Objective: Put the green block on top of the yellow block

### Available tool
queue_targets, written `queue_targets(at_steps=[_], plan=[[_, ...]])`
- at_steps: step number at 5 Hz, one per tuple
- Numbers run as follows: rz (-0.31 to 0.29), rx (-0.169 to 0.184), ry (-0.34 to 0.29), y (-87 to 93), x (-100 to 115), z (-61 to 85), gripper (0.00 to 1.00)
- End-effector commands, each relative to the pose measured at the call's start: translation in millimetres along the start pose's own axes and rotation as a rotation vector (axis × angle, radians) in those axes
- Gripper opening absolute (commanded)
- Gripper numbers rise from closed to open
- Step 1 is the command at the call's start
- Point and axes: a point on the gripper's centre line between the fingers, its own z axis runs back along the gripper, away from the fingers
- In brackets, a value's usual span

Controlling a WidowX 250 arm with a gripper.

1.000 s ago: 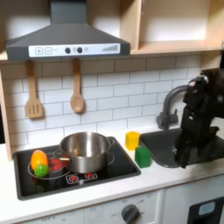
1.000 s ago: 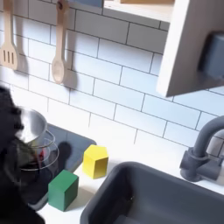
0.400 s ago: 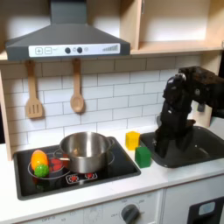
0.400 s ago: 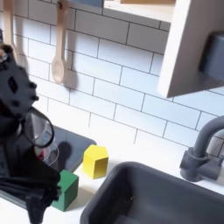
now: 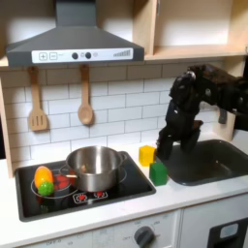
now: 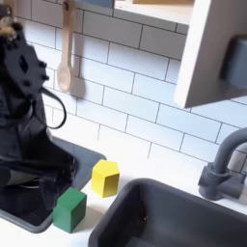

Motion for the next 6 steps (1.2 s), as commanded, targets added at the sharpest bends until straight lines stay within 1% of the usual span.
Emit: queue_targets(at_steps=[1, 2, 3, 4, 5, 6], plan=[[0.029, 0.033, -0.100, 6.1, 33, 9.5, 1.00], [0.030, 0.031, -0.123, 7.8, 44, 13.7, 0.37], [0.038, 0.029, -0.158, 8.4, 57, 18.9, 0.00], [0.050, 0.022, -0.185, 12.2, 68, 25.8, 0.00], [0.058, 0.030, -0.214, 14.7, 78, 29.9, 0.00], [0.081, 0.034, -0.255, 19.8, 93, 39.9, 0.00]])
